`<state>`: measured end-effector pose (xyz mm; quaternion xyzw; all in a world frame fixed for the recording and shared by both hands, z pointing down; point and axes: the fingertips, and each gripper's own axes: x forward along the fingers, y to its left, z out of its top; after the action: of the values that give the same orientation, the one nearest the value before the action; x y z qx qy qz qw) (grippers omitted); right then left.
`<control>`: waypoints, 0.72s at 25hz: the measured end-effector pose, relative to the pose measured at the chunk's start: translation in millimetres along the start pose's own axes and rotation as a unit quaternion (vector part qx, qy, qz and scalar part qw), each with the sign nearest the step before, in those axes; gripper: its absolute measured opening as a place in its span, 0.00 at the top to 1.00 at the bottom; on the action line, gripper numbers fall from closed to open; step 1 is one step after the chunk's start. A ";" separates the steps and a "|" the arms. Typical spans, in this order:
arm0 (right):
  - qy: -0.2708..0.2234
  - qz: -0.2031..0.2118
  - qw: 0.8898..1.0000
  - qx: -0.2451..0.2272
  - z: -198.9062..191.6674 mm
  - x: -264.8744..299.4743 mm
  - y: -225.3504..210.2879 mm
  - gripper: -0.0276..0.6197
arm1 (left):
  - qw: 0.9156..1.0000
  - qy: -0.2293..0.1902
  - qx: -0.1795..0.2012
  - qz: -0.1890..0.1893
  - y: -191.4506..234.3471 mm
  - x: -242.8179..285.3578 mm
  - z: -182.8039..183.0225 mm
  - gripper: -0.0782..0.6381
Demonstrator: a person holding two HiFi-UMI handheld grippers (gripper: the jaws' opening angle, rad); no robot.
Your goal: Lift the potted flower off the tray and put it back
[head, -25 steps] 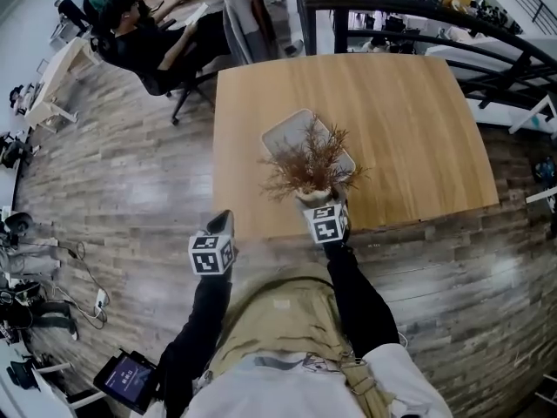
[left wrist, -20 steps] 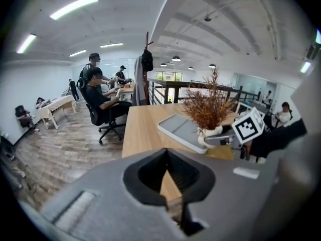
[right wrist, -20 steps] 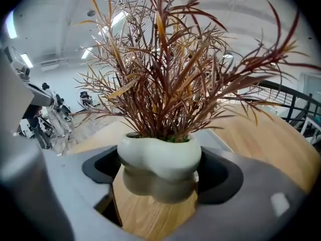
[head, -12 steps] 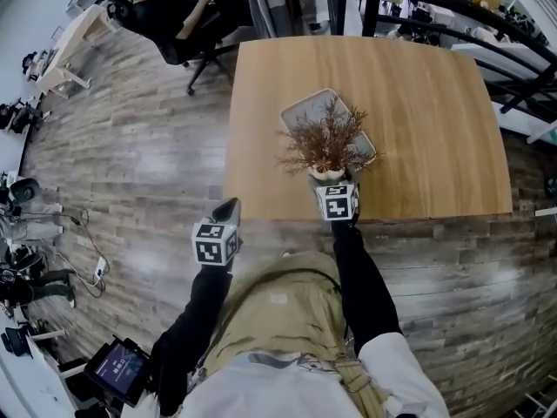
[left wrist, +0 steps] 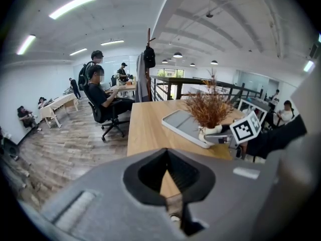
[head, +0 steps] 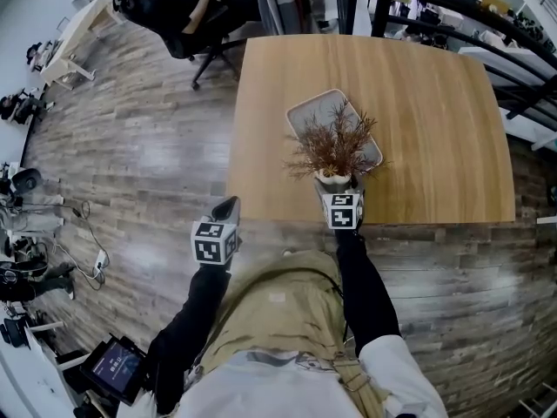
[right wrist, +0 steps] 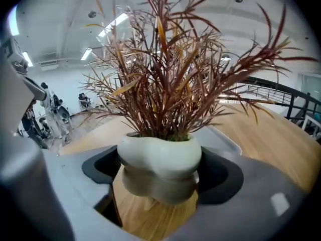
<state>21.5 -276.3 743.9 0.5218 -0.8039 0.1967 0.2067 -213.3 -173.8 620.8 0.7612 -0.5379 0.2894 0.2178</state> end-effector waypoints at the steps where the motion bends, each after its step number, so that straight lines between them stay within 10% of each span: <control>1: -0.002 0.000 1.000 0.000 -0.3 -1.3 0.2 0.22 | 1.000 0.001 -0.001 0.001 0.8 -0.4 -0.3 0.89; 18: -0.005 -0.012 1.000 0.011 3.2 25.8 -6.7 0.22 | 1.000 0.015 0.001 0.009 6.8 -2.4 -10.1 0.89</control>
<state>17.8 -300.1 755.7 0.5349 -0.7963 0.2003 0.1990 -222.4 -167.9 626.7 0.7522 -0.5411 0.3033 0.2225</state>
